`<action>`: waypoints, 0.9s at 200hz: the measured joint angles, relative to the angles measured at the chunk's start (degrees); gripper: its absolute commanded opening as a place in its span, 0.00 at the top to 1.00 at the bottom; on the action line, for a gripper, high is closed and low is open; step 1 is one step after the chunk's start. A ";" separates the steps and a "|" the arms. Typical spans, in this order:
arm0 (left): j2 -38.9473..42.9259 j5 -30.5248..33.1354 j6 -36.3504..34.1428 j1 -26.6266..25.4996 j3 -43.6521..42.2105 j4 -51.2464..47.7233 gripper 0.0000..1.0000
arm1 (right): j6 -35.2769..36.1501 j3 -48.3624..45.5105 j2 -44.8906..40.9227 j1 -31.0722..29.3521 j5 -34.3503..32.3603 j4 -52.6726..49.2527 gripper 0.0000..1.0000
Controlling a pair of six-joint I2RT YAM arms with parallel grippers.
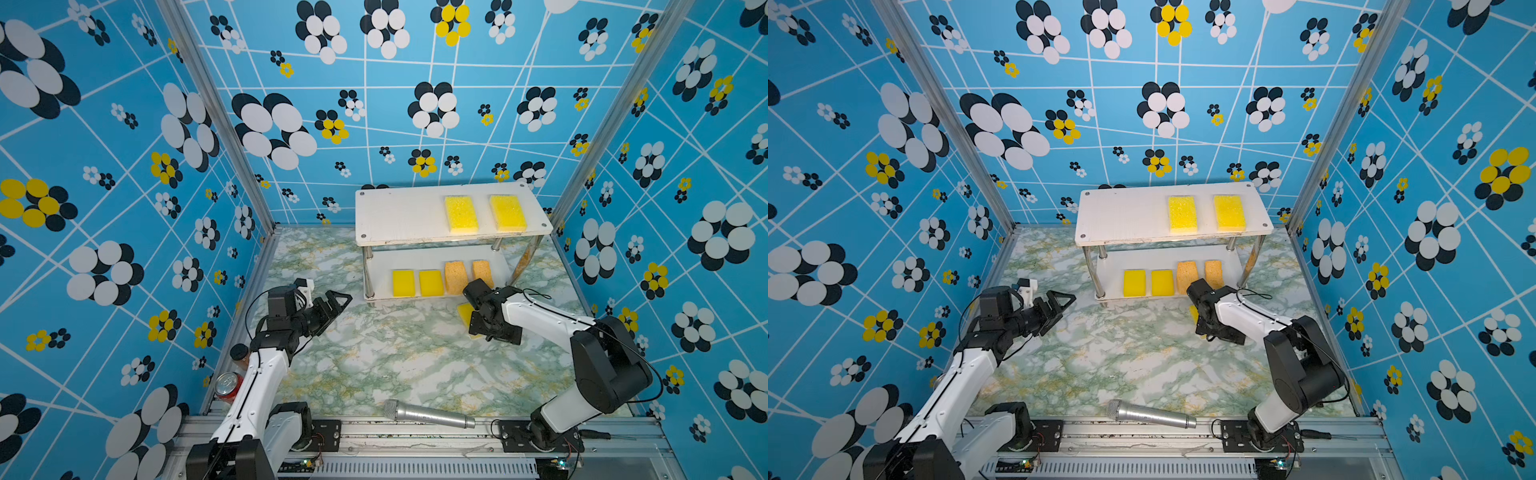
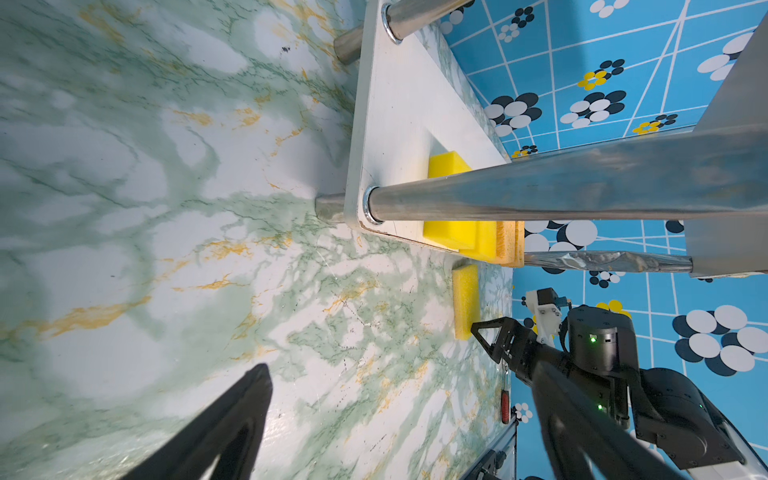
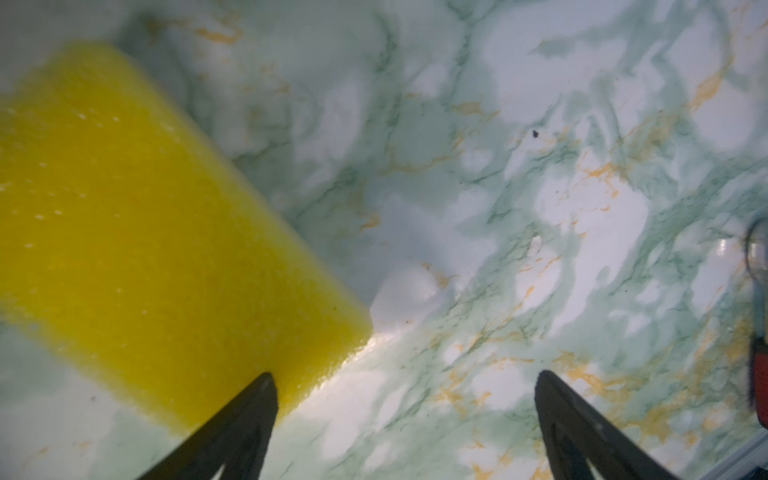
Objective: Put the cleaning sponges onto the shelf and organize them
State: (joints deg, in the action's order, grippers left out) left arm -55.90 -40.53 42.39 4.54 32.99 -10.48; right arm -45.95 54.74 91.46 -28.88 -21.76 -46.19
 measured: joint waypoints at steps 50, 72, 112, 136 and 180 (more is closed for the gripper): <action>0.81 0.26 0.48 -0.52 -0.79 -0.22 0.01 | -3.32 0.96 0.44 -8.13 2.12 -1.40 0.01; 0.85 0.46 1.09 -1.53 -1.53 -0.26 0.01 | -4.74 2.34 1.55 -11.58 3.82 -1.33 0.01; 2.10 1.57 1.33 -3.78 -1.86 -0.28 0.01 | -6.64 5.60 4.85 -16.52 7.19 0.42 0.02; 2.71 2.64 1.36 -4.90 -1.86 -0.28 0.01 | -6.84 7.06 6.38 -17.70 9.53 2.54 0.02; 2.86 4.90 1.62 -7.87 -2.60 -0.24 0.01 | -5.40 7.15 7.48 -18.75 15.72 9.09 0.03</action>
State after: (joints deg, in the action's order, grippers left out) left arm -53.04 -35.64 44.01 -3.33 30.39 -10.72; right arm -51.35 61.89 98.94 -47.64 -6.04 -37.10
